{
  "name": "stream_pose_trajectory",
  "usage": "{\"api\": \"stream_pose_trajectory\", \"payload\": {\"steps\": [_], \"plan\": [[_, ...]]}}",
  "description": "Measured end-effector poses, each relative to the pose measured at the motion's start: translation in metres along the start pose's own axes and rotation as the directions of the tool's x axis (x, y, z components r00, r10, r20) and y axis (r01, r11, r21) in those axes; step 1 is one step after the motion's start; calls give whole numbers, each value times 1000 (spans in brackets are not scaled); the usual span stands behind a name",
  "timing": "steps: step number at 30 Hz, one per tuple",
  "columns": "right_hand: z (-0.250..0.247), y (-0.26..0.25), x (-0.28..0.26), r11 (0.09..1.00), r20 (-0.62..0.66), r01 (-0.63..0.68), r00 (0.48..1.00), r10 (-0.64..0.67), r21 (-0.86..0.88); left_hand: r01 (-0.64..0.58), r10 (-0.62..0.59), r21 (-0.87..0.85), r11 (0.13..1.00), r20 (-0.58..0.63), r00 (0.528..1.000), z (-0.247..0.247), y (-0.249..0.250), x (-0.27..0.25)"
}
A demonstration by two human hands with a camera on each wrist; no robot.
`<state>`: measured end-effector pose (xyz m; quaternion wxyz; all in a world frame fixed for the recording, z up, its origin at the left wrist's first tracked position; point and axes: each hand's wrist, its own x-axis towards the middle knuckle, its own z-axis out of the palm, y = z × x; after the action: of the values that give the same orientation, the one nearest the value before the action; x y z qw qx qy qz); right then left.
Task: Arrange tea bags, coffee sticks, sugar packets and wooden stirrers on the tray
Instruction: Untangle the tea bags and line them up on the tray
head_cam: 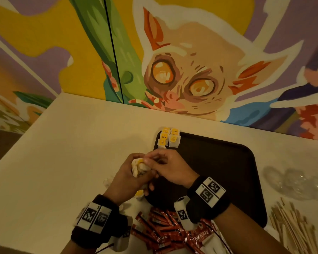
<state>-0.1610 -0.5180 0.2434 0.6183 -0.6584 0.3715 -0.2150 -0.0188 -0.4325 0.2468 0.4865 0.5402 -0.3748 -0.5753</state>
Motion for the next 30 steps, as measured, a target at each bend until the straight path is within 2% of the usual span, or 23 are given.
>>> {"api": "stream_pose_trajectory", "payload": {"steps": [5, 9, 11, 13, 17, 20, 22, 24, 26, 30], "plan": [[-1, 4, -18, 1000, 4, -7, 1000, 7, 12, 5, -15, 90, 996, 112, 994, 4, 0, -9], [-4, 5, -31, 999, -143, 41, 989, -38, 18, 20, -20, -1, 1000, 107, 994, 12, -2, -14], [-8, 5, -36, 998, -248, 51, 968, -43, 28, 36, -29, -74, 997, 84, 996, 18, -4, -16], [-14, 2, -40, 997, -302, 59, 952, -43, 44, 72, -67, -155, 985, 36, 997, 24, -4, -17], [-26, -6, -52, 997, -304, 83, 949, -80, -5, 97, -117, -213, 972, -79, 990, 30, -2, -17], [-32, -12, -61, 989, -264, 92, 957, -120, -116, 85, -113, -198, 977, -135, 984, 34, 7, -16], [-35, -18, -67, 979, -224, 100, 964, -140, -177, 30, -45, -102, 994, -150, 988, 36, 14, -16], [-37, -22, -71, 971, -185, 117, 970, -157, -207, -67, 77, 80, 995, -130, 988, 41, 20, -17], [-39, -24, -74, 970, -166, 126, 973, -163, -210, -167, 197, 221, 961, -123, 973, 46, 23, -16], [-44, -23, -78, 972, -202, 83, 971, -129, -221, -266, 337, 377, 887, -138, 931, 49, 27, -10]]}}
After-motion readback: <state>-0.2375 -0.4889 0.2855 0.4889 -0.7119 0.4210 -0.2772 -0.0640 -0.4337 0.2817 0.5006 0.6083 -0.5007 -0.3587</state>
